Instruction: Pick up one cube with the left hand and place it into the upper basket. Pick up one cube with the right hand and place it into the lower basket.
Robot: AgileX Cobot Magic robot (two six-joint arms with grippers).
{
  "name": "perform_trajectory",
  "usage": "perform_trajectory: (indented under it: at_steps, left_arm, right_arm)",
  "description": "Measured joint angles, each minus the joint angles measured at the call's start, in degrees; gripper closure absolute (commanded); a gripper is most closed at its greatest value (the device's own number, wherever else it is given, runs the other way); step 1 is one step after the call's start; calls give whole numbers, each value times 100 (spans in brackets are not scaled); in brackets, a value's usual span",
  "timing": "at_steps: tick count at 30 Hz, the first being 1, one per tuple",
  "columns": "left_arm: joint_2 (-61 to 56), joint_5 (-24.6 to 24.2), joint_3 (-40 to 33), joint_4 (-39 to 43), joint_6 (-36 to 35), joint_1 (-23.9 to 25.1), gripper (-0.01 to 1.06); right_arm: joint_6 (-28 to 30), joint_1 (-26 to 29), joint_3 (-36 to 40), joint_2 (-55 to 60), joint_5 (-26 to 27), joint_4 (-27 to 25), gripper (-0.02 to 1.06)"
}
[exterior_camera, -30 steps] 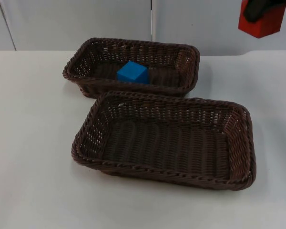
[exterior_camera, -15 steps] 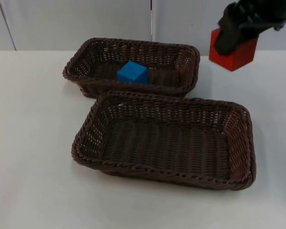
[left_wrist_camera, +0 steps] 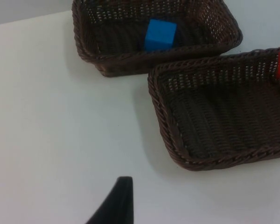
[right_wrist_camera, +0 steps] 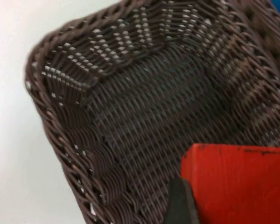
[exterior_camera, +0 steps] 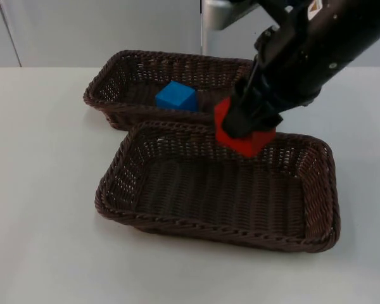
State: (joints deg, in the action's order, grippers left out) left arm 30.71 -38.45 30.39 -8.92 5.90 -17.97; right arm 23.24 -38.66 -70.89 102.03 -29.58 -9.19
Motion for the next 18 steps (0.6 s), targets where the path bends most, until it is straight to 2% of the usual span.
perform_trajectory:
  at_steps: [8,18]
  left_arm:
    - [0,0,0,-10,0,0,0]
    - [0,0,0,-10,0,0,0]
  right_arm:
    - [0,-30,65,0,146,-12,105]
    - [0,-30,65,81,607,-12,105]
